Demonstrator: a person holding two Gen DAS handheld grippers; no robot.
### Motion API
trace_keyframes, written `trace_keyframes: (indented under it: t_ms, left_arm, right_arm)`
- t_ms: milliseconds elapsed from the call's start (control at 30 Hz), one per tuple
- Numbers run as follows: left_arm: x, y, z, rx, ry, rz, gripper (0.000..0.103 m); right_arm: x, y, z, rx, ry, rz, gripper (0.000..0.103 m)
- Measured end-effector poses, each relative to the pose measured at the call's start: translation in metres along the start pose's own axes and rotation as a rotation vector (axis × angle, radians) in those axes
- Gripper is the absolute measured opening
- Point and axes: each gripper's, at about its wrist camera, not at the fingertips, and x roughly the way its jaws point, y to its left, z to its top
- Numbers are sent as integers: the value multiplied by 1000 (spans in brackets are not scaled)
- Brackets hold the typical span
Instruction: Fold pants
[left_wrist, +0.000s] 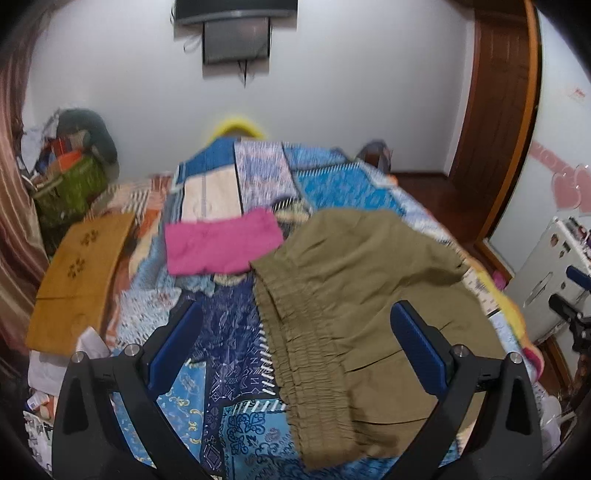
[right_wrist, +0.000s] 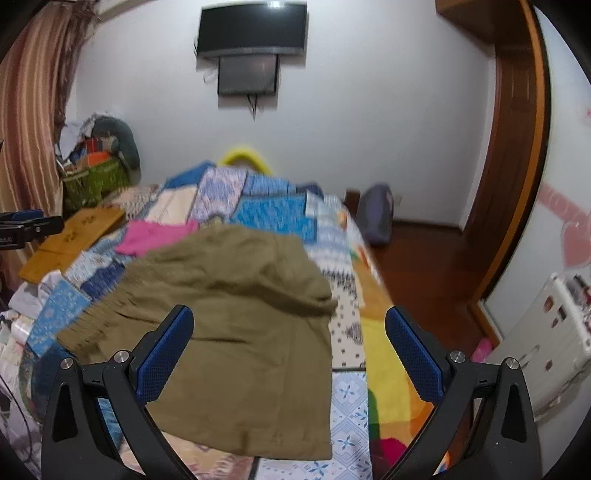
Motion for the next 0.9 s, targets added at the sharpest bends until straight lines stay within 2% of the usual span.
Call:
trace_keyframes:
  t_ms: [233, 267, 333, 467, 533, 667, 733, 767, 867, 900]
  left_arm:
    - [68, 3, -10, 25, 146, 2, 103]
    - [76, 2, -11, 35, 163, 1, 103]
    - [91, 1, -12, 48, 194, -4, 103]
    - [120, -3, -16, 59, 258, -38, 103]
    - [131, -5, -20, 65, 287, -55, 103]
    - [148, -6, -24, 78, 335, -76, 96]
    - [153, -3, -25, 78, 339, -87, 96]
    - [154, -1, -25, 77, 339, -91, 95]
    - [158, 2, -25, 64, 349, -120, 86]
    - [160, 3, -26, 58, 357, -135, 81]
  right_arm:
    - [56, -32, -7, 87, 140, 40, 102]
    - [64, -34, -9, 91, 154, 37, 100]
    - [81, -36, -10, 86, 193, 34, 89]
    - [115, -39, -18, 78, 262, 53, 84]
    - [130, -38, -21, 64, 294, 60, 72]
    - [155, -41, -27, 54, 344, 99, 59]
    - [165, -42, -32, 53, 372, 122, 44]
    - [169, -43, -35, 50, 389, 131, 41]
    - [171, -44, -39, 35, 371, 144, 32]
    - [171, -43, -39, 25, 371, 140, 24]
